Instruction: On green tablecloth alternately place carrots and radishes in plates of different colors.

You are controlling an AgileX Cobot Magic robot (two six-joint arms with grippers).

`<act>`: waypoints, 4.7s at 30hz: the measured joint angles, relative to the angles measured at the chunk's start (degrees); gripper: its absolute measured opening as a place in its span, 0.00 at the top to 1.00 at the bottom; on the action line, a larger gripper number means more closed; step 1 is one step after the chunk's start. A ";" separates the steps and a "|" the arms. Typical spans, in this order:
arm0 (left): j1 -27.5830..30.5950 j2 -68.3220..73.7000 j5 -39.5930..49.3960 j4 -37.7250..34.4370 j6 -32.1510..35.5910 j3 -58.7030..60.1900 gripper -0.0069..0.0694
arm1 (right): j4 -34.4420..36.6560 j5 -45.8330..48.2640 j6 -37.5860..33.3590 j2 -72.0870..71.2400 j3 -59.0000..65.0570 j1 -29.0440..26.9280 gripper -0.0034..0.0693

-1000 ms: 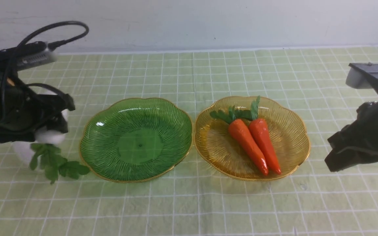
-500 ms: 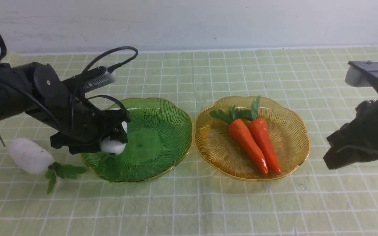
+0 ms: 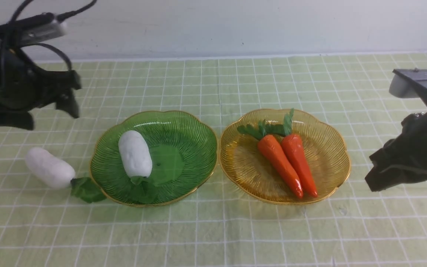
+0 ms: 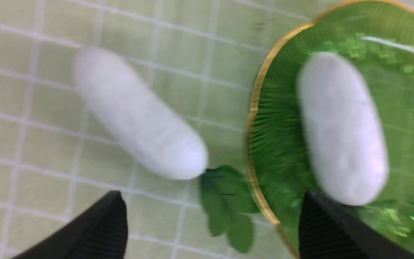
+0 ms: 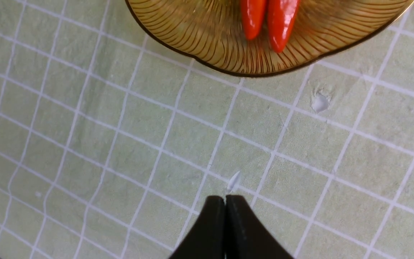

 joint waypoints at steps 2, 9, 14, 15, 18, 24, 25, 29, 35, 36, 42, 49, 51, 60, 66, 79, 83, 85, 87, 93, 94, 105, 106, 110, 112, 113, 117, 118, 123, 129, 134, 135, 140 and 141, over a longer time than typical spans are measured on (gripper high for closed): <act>1.67 0.42 2.48 4.42 -3.77 0.18 0.16 | 0.00 -0.36 0.00 0.00 0.00 0.00 0.97; 2.97 6.65 1.10 10.34 -12.53 1.02 0.16 | 0.00 -1.83 0.00 0.00 0.00 0.00 0.97; 2.97 13.68 -4.82 8.40 -16.12 1.20 0.16 | 0.05 -1.90 0.00 0.00 0.00 0.00 0.97; 2.97 14.89 -5.89 8.27 -16.81 1.20 0.16 | 0.18 -1.95 0.00 0.00 0.00 0.00 0.97; 2.97 17.70 -7.07 8.13 -17.80 1.20 0.16 | 0.44 -2.05 0.00 0.00 0.00 0.00 0.97; 2.97 21.14 -6.85 8.13 -18.19 1.20 0.20 | 1.13 -2.10 0.00 0.00 0.00 0.00 0.97; 2.97 21.22 -6.63 8.13 -18.12 1.20 0.21 | 1.28 -2.10 0.00 0.00 0.03 0.00 0.97; 2.97 21.01 -2.14 9.04 -13.91 -2.01 0.34 | 2.81 -2.30 0.00 0.00 0.78 0.00 0.97; 2.84 18.45 9.33 5.05 -0.31 -14.23 0.34 | 4.01 -3.19 0.00 0.00 2.30 0.00 0.97; 2.33 18.06 9.72 2.14 2.86 -16.60 0.34 | 4.33 -3.40 0.00 0.00 2.30 0.00 0.97; -4.48 18.92 10.74 -10.57 6.95 -19.41 0.34 | 5.06 -6.47 0.00 0.00 2.30 0.00 0.97; -16.06 22.32 4.21 -10.38 8.02 -19.41 0.34 | 4.86 -3.62 -1.08 -0.94 2.46 0.00 0.97; -17.67 22.88 2.36 -9.63 8.59 -19.41 0.32 | 4.91 -2.46 -1.08 -3.06 4.14 0.00 0.97; -19.08 23.60 2.08 -9.05 8.80 -19.41 0.17 | 4.84 -1.79 -0.18 -21.47 16.70 0.00 0.97; -19.08 23.60 3.40 -9.00 8.86 -19.41 0.17 | 4.01 -7.49 0.06 -39.27 26.52 -0.04 0.97; -19.08 23.60 4.82 -9.00 9.03 -19.41 0.17 | 9.11 -56.00 -6.35 -59.89 47.30 -0.06 0.97; -19.08 23.60 4.82 -9.00 9.21 -19.41 0.17 | 10.54 -63.22 -6.54 -59.91 48.56 -0.06 0.97; -19.08 23.60 4.82 -9.00 9.21 -19.41 0.17 | 10.66 -64.18 -6.65 -59.91 48.56 -0.06 0.97; -19.08 23.60 4.82 -9.00 9.26 -19.41 0.17 | 10.79 -64.37 -6.67 -59.91 48.56 -0.06 0.97; -19.08 23.60 4.82 -9.00 9.26 -19.41 0.17 | 10.90 -64.20 -6.74 -59.91 48.58 -0.06 0.97; -19.08 23.60 4.82 -9.00 9.26 -19.41 0.17 | 10.90 -64.20 -6.74 -59.91 48.58 -0.06 0.97; -19.08 23.60 4.77 -8.89 9.36 -19.41 0.35 | 10.90 -63.99 -6.74 -59.91 48.58 -0.06 0.97; -19.08 23.60 4.77 -8.81 9.36 -19.41 0.41 | 10.90 -63.99 -6.74 -59.91 48.58 -0.06 0.97; -19.08 23.60 4.80 -7.49 9.38 -19.43 0.70 | 10.90 -63.69 -6.74 -61.82 48.58 -0.06 0.97; -19.08 23.53 5.57 -7.21 9.43 -19.43 0.84 | 10.33 -62.50 -6.79 -64.94 48.58 -0.06 0.97; -19.08 23.46 6.34 -7.14 9.43 -19.43 0.87 | 9.37 -61.55 -6.87 -66.48 48.58 -0.06 0.97; -19.08 22.12 8.45 -6.89 9.43 -19.66 0.91 | 2.41 -59.77 -6.88 -71.48 50.25 -0.06 0.97; -19.08 21.66 9.27 -6.89 9.43 -20.03 0.92 | -0.57 -59.59 -6.88 -72.87 51.29 -0.06 0.97; -19.20 18.70 10.90 -7.22 9.43 -21.27 0.92 | -12.70 -58.79 -6.93 -76.46 57.84 -0.06 0.97; -19.20 13.75 11.08 -9.25 9.43 -21.41 0.92 | -16.98 -57.94 -6.93 -80.71 65.28 -0.06 0.97; -19.31 7.49 11.41 -10.27 9.43 -21.41 0.92 | -18.13 -51.84 -7.00 -81.05 66.26 -0.58 0.97; -19.31 6.27 11.41 -10.80 9.43 -21.41 0.92 | -18.60 -50.34 -7.00 -81.05 66.26 -0.93 0.97; -19.46 -0.12 11.82 -13.23 9.49 -21.10 0.92 | -19.88 -49.38 -7.07 -81.05 66.15 -2.98 0.97; -19.73 -1.37 11.94 -13.44 9.64 -20.90 0.92 | -19.88 -49.31 -7.07 -81.05 66.15 -3.29 0.97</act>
